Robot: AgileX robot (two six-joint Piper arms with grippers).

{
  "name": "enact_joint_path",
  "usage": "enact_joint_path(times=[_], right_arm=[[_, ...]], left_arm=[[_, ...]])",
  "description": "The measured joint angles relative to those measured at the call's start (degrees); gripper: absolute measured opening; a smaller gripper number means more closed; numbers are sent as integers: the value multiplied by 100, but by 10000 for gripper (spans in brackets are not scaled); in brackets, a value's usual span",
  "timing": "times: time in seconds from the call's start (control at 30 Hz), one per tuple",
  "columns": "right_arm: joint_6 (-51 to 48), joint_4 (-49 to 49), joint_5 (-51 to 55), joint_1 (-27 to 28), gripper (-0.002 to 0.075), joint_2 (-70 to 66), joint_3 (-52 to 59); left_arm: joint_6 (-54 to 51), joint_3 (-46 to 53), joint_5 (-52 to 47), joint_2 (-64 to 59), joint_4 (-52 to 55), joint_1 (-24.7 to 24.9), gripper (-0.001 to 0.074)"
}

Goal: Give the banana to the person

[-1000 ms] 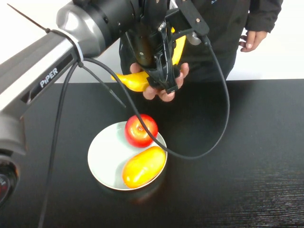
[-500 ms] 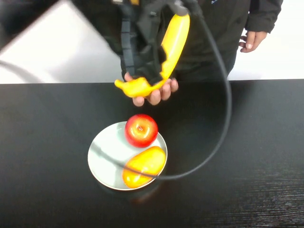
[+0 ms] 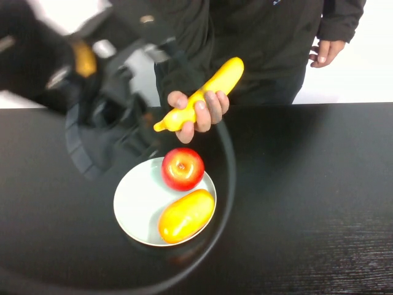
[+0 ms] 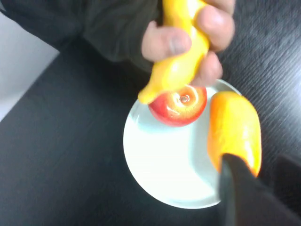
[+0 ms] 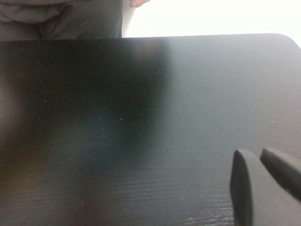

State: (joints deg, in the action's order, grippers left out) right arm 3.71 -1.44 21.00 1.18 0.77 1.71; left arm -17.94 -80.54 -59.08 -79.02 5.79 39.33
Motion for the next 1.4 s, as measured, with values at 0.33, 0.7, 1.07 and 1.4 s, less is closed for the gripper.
enact_joint_path(times=[0.33, 0.7, 1.07, 1.4], right_arm=[[0, 0, 0, 0, -7, 0, 0], [0, 0, 0, 0, -7, 0, 0], [0, 0, 0, 0, -7, 0, 0], [0, 0, 0, 0, -7, 0, 0]], left_arm=[[932, 2336, 1104, 2180, -9, -22, 0], [1196, 4075, 1895, 3907, 54, -22, -1], [1634, 4595, 2787, 4114, 211, -45, -1], [1467, 7152, 7180, 5845, -397, -1604, -2]])
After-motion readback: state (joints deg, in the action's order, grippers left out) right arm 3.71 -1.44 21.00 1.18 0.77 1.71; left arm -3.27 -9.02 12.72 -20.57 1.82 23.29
